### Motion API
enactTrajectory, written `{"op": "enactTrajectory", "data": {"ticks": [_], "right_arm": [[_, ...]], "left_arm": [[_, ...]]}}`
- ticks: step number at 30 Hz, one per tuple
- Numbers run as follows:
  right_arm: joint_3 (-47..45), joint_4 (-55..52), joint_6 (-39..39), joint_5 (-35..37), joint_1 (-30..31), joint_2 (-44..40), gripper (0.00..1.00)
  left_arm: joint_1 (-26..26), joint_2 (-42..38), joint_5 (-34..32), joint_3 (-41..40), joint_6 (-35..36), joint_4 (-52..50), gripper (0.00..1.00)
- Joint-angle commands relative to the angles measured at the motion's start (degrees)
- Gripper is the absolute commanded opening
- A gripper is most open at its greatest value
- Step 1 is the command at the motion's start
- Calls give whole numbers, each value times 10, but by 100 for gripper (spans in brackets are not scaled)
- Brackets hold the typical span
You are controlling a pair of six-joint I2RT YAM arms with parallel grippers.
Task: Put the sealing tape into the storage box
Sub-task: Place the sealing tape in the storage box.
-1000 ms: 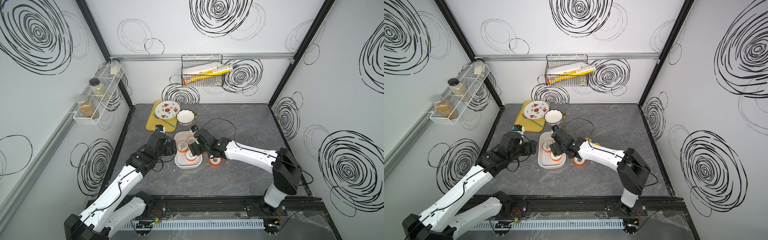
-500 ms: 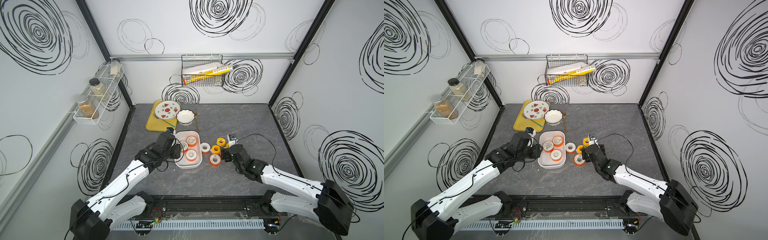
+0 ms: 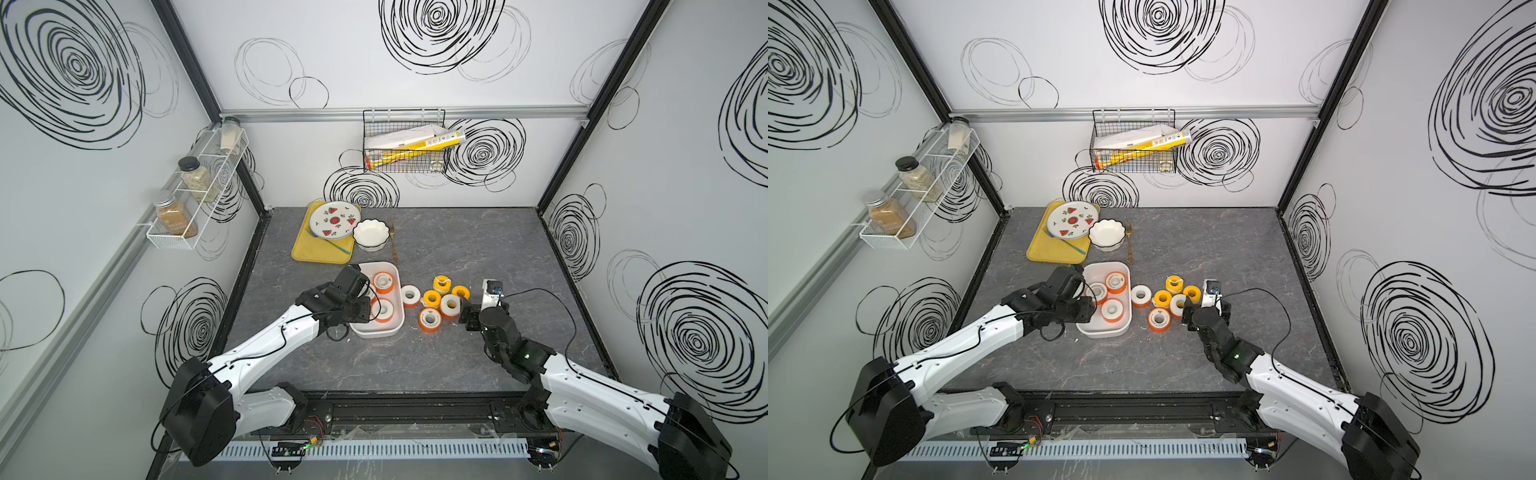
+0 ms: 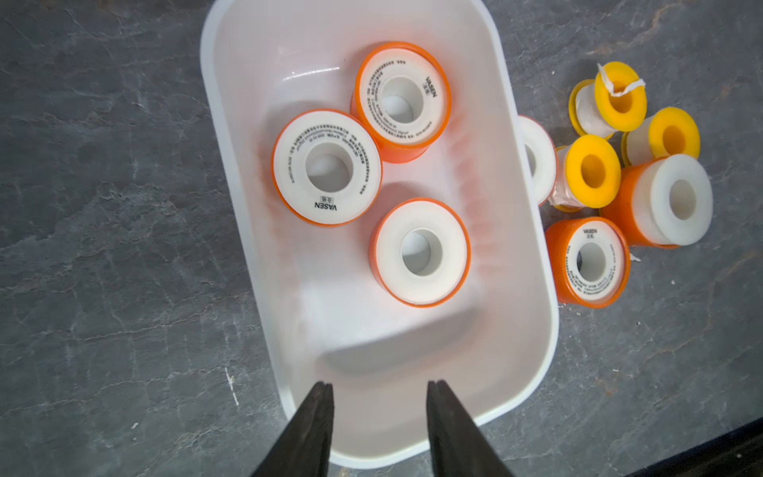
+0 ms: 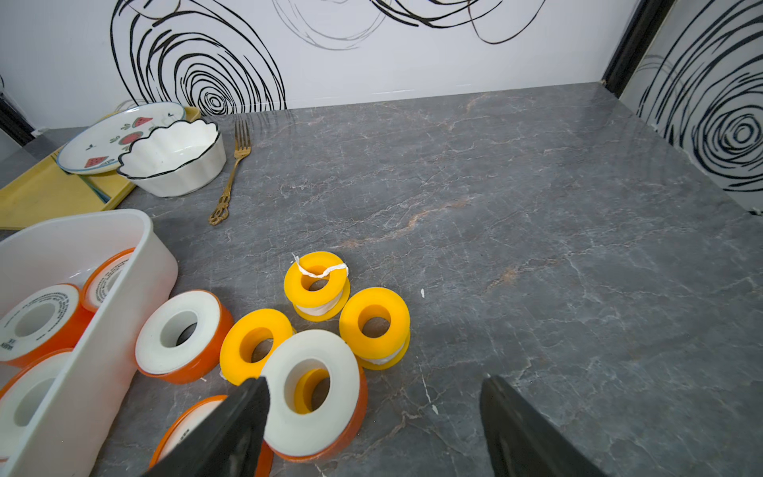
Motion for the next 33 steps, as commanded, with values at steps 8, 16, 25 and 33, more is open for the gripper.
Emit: {"op": "enactTrajectory", "data": {"ticks": [8, 16, 25, 33], "right_arm": [[4, 16, 13, 16, -3, 15, 85], [2, 16, 13, 13, -3, 14, 86], [3, 17, 12, 12, -4, 18, 86], [5, 17, 12, 10, -4, 22, 86]], "left_arm": [[-45, 86, -5, 10, -15, -14, 38], [-60, 128, -1, 20, -1, -28, 32], [-62, 156, 8, 32, 3, -16, 31], [-61, 205, -10, 62, 0, -10, 31]]}}
